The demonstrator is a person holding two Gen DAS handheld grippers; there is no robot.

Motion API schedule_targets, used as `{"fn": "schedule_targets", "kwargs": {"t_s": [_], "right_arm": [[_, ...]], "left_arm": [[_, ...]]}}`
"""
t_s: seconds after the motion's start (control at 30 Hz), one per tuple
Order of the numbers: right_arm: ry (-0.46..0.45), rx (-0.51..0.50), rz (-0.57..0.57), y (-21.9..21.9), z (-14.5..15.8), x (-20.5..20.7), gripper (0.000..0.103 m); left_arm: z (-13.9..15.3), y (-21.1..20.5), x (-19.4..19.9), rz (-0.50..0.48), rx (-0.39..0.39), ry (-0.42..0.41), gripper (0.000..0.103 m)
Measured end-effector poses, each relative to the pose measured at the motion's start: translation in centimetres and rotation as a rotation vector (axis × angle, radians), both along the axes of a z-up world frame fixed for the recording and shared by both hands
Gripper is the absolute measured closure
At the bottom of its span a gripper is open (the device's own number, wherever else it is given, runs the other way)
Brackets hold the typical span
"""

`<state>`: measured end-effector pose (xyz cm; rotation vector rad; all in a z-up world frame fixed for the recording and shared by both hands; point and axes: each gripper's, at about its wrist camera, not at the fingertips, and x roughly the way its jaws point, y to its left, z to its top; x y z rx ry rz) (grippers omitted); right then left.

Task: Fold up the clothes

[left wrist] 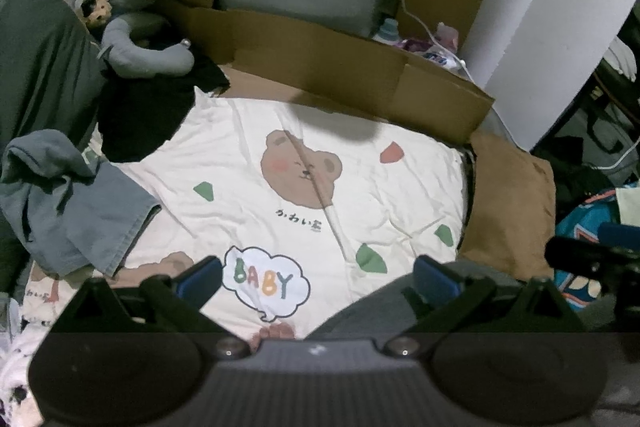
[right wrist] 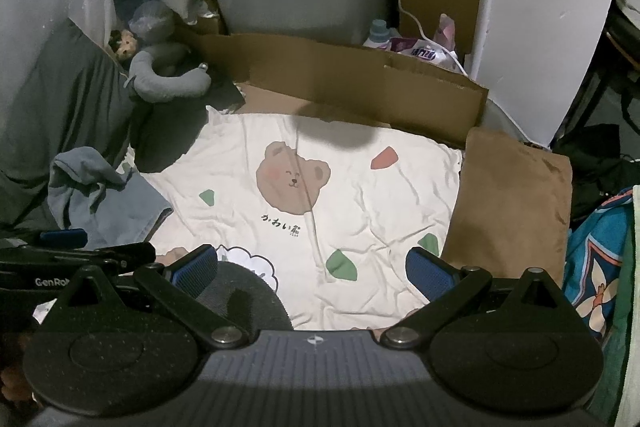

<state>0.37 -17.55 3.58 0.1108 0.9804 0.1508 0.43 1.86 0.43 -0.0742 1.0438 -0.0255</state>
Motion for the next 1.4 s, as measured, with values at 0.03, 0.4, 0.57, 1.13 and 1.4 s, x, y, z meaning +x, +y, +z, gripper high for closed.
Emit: {"fn": "schedule_targets", "kwargs": {"t_s": [0.03,0.4,0.57,1.13,1.4], "right_arm": [[0.000,-0.003,-0.001,0.0,0.0,0.0,0.000],[-0.002,-0.024,0.009,0.5,0.0,0.1,0.000],[-0.002,-0.031,0.003,0.6,0.1,0.1,0.000],[-0.023,-0.060,-0.018,0.5,0.2,-0.4,0.000],[-0.072,-0.074,-0.078,-0.5,1.3,-0.6,0.000]], "left_arm": [[0.0,0.1,0.0,0.001,-0.001,0.002,0.000],[0.2,1.3,0.5,0.012,-0.006,0.005,0.001],[0.2,1.5,0.8,0.004,-0.002,0.000,0.001],[0.4,1.4,1.2,-0.021,-0.003,0.005,0.001],[0.2,2.3,1.5,-0.018,-0.021,0.001,0.003]]}}
